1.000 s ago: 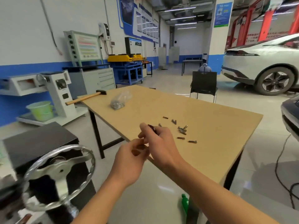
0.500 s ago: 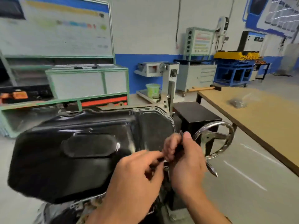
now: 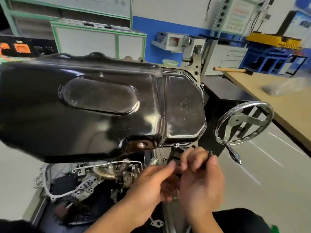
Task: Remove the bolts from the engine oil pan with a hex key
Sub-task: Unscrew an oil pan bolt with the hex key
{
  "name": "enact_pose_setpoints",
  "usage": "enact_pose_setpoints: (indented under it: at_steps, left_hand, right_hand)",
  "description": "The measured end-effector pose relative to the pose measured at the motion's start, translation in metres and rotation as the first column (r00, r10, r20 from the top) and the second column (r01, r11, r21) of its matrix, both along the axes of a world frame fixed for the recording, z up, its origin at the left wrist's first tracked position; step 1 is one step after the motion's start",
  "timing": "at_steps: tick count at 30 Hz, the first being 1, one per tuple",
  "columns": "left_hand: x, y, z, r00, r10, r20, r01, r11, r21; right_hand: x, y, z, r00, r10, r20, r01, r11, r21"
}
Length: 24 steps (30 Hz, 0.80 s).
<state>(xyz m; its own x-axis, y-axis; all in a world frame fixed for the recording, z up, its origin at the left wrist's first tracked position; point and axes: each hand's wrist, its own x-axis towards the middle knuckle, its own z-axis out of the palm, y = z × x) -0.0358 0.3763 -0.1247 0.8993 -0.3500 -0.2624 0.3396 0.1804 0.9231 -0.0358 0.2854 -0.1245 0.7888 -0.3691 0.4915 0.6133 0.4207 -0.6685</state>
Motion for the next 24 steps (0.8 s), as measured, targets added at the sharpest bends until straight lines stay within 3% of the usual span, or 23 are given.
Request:
enact_pose_setpoints:
  at_steps: [2, 8, 12, 20, 24]
  left_hand:
    - [0.012, -0.014, -0.005, 0.99, -0.008, -0.14, -0.007, 0.994, -0.109]
    - [0.023, -0.03, -0.01, 0.975, -0.15, -0.163, 0.086, 0.934, -0.347]
    - [0.031, -0.037, -0.012, 0.973, -0.116, -0.198, 0.04, 0.935, -0.352]
    - [0.04, -0.042, -0.018, 0.972, -0.068, -0.223, -0.011, 0.942, -0.334]
    - [0.041, -0.04, -0.021, 0.965, -0.091, -0.247, -0.007, 0.929, -0.37]
  right_hand:
    - [0.005, -0.013, 0.0, 0.999, -0.03, 0.031, 0.03, 1.0, -0.007]
    - [0.008, -0.023, -0.012, 0.995, -0.075, 0.065, 0.073, 0.997, 0.024]
    - [0.013, -0.019, -0.013, 0.983, -0.179, 0.033, 0.181, 0.981, -0.071]
    - [0.019, -0.019, -0.015, 0.97, -0.239, 0.05, 0.244, 0.96, -0.139]
    - [0.015, -0.016, -0.015, 0.937, -0.339, 0.088, 0.35, 0.899, -0.262]
